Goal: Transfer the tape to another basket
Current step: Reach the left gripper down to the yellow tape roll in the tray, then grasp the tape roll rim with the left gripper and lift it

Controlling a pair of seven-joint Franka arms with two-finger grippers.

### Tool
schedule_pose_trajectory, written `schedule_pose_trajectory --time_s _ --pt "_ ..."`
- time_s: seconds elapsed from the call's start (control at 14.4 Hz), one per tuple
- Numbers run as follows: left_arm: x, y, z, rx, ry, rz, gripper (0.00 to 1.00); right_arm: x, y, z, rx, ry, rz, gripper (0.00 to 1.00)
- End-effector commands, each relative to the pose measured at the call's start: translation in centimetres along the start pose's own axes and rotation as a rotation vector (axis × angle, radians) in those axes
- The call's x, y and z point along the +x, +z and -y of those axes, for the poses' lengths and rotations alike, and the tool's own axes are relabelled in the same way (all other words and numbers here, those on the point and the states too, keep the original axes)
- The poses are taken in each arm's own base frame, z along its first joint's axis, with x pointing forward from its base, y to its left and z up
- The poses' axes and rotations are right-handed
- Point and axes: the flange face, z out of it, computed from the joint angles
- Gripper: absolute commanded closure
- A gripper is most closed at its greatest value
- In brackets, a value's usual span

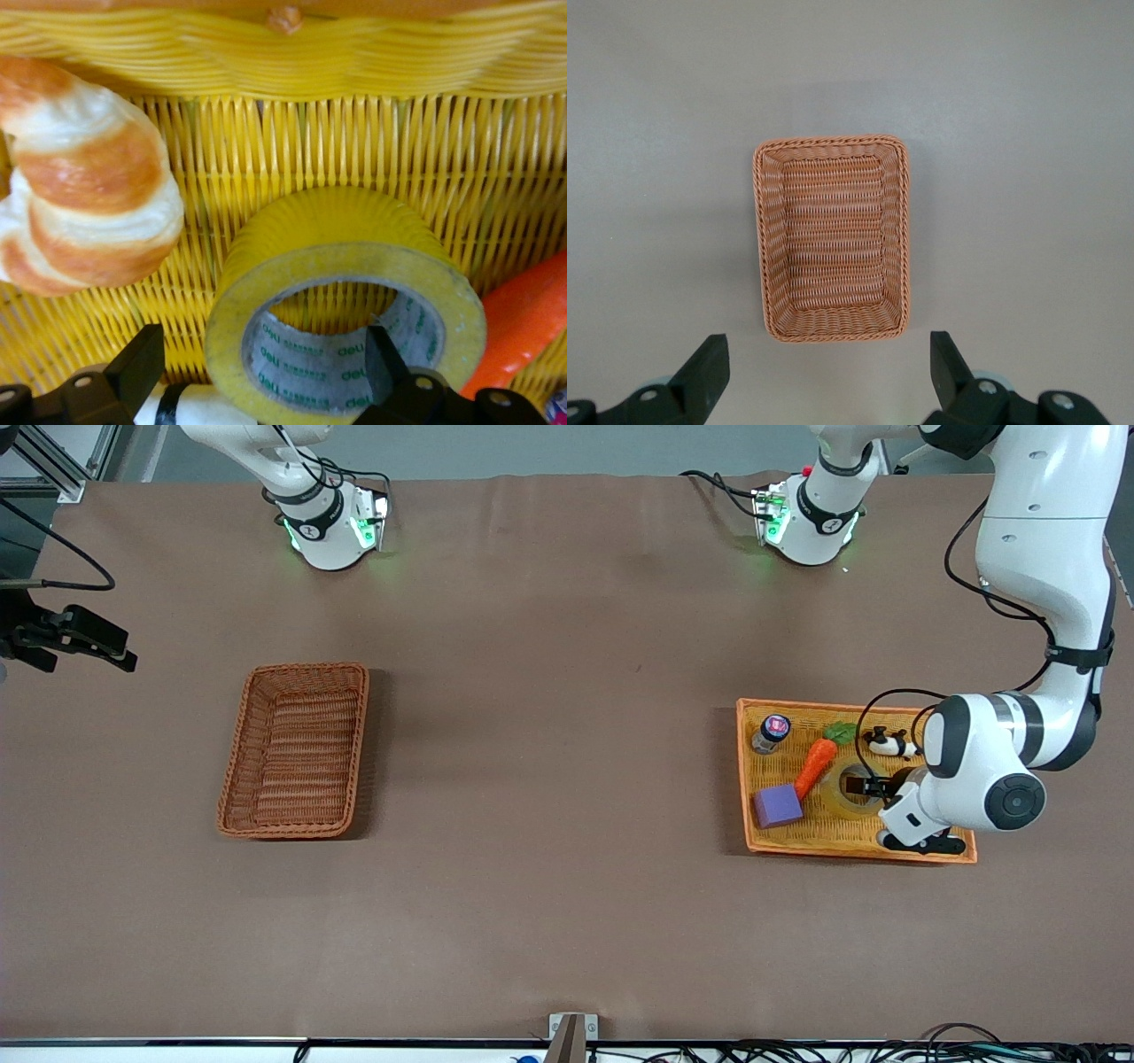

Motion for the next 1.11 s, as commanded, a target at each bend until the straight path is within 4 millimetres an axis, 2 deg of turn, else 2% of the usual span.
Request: schedule_pose_trajectory --time_s 0.0,0.14,0.21,0.28,0.42,0.55,0.62,0.69,0.83,0.9,1.04 --pt "-0.1 0.8 0.1 0.010 0.028 -0.019 0.10 -0.4 -0.1 -0.1 0.002 -0.008 0.003 0.00" --pt "-0.1 0.7 0.1 0.015 0.034 -0.021 0.59 -0.4 0.0 -0.2 0.002 -0.007 0.004 0.00" --pt "-0.1 0.7 0.1 0.016 0.034 -0.021 0.75 -0.4 -0.1 -0.2 0.002 -0.007 0.003 0.00" --pt "-0.1 0.6 0.0 0.017 0.036 -0.022 0.86 -0.4 -0.1 -0.2 0.002 -0.007 0.003 0.00" --pt "-0.3 -0.6 0.1 0.018 0.034 -0.027 0.95 -0.4 0.0 -0.2 0.002 -0.007 0.004 0.00" --pt "-1.4 -4.5 0.3 0.024 0.030 -0.048 0.97 -0.4 -0.1 -0.2 0.003 -0.005 0.003 0.00" --pt "-2.0 -7.2 -0.1 0.029 0.016 -0.075 0.97 -0.4 -0.1 -0.2 0.006 -0.006 0.003 0.00" --pt "-2.6 -9.9 -1.4 0.032 0.019 -0.111 0.98 -0.4 -0.1 -0.2 0.006 -0.006 0.003 0.00" --pt "-3.8 -14.5 -4.8 0.033 -0.025 -0.187 0.99 -0.4 -0.1 0.1 0.006 -0.010 0.001 0.00" --pt "-4.0 -16.0 -7.1 0.020 -0.033 -0.198 0.99 -0.4 -0.1 0.1 0.006 -0.012 0.001 0.00" --pt "-4.8 -17.3 -13.8 0.006 0.028 -0.149 0.99 -0.4 -0.1 0.2 0.006 -0.010 0.001 0.00"
